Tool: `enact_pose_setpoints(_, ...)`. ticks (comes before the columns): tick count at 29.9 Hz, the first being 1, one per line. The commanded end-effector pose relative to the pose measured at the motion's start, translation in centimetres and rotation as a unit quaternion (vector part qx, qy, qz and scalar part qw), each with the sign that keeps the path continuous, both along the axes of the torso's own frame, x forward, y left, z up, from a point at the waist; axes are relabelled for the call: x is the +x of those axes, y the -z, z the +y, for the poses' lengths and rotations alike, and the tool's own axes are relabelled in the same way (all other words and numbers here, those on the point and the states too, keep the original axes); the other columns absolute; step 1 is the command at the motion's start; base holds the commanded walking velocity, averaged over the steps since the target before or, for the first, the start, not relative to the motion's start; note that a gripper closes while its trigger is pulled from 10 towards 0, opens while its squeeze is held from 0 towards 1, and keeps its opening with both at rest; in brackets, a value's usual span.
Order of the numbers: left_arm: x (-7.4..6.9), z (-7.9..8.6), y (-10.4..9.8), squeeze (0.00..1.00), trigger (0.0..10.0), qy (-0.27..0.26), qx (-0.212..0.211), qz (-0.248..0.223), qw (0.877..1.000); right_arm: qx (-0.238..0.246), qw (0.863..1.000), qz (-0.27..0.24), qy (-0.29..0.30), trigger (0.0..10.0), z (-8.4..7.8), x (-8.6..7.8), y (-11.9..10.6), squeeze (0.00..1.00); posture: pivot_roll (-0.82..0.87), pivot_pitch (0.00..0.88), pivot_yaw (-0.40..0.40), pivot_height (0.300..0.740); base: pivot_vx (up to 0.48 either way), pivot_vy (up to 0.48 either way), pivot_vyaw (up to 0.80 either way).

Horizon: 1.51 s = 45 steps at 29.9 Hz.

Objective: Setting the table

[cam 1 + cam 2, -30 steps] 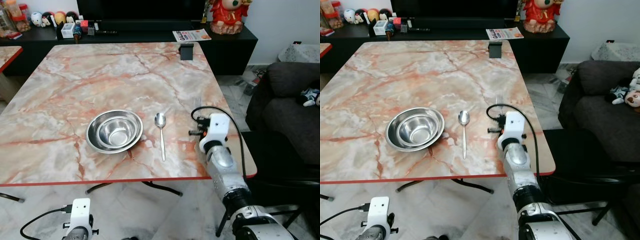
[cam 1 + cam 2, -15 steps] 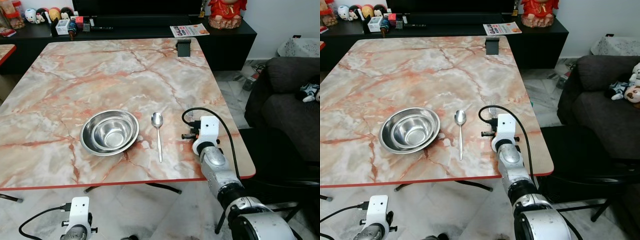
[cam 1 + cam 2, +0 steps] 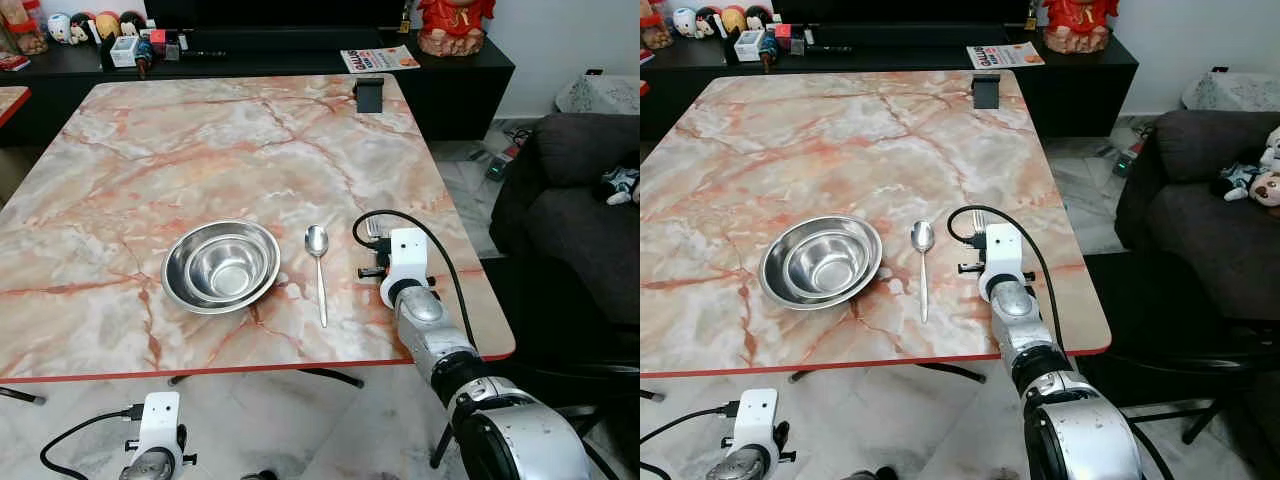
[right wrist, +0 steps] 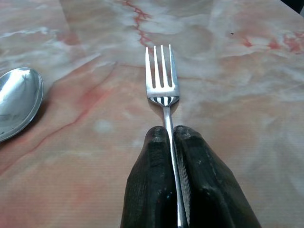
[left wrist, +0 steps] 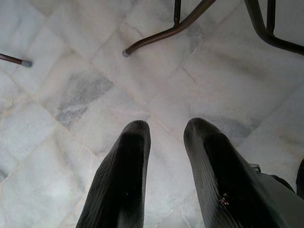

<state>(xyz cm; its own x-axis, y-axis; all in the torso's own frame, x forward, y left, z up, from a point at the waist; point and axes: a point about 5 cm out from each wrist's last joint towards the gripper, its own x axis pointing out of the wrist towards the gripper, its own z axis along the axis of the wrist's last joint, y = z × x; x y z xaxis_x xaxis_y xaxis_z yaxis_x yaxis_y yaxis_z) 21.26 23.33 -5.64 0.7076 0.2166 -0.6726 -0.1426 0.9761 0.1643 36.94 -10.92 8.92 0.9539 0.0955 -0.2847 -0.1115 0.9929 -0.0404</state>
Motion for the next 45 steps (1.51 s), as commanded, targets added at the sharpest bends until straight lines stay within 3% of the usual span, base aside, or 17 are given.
enact_pose_setpoints(1, -0.4, 0.0, 0.3, 0.00, 10.0, -0.001, -0.005, 0.014, 1.000, -0.006, 0.999, 0.038, -0.002, 10.0, 0.1, -0.6, 1.4, 0.00, 0.03, 0.129, 0.009, 0.740, 0.000, 0.000, 0.00)
enact_pose_setpoints(28, -0.1, -0.7, 0.4, 0.00, 10.0, 0.004, -0.018, 0.017, 1.000, -0.021, 0.997, 0.076, 0.007, 10.0, -0.1, -1.5, 3.0, 0.00, 0.04, 0.119, 0.002, 0.740, 0.000, 0.000, 0.00)
enact_pose_setpoints(29, -0.1, -0.8, 0.4, 0.00, 10.0, 0.004, -0.018, 0.017, 1.000, -0.020, 0.997, 0.077, 0.008, 10.0, -0.1, -1.6, 3.0, 0.73, 0.04, 0.119, 0.002, 0.740, 0.000, 0.000, 0.00)
enact_pose_setpoints(30, 0.0, -0.8, 0.3, 0.00, 10.0, 0.004, -0.018, 0.016, 1.000, -0.017, 0.997, 0.077, 0.007, 10.0, 0.0, -1.6, 3.0, 0.85, 0.04, 0.118, 0.003, 0.740, 0.000, 0.000, 0.00)
enact_pose_setpoints(31, 0.0, -0.8, 0.3, 0.00, 10.0, 0.005, -0.018, 0.016, 1.000, -0.014, 0.997, 0.077, 0.007, 10.0, 0.0, -1.6, 3.0, 0.85, 0.04, 0.119, 0.003, 0.740, 0.000, 0.000, 0.00)
enact_pose_setpoints(32, 0.0, -0.8, 0.3, 0.00, 10.0, 0.005, -0.017, 0.016, 1.000, -0.014, 0.997, 0.077, 0.006, 10.0, 0.0, -1.6, 3.0, 1.00, 0.04, 0.118, 0.003, 0.740, 0.000, 0.000, 0.00)
enact_pose_setpoints(45, 0.1, -0.8, 0.3, 0.00, 10.0, 0.005, -0.017, 0.016, 1.000, -0.018, 0.997, 0.073, 0.005, 10.0, 0.1, -1.5, 2.8, 1.00, 0.04, 0.111, 0.004, 0.740, 0.000, 0.000, 0.00)
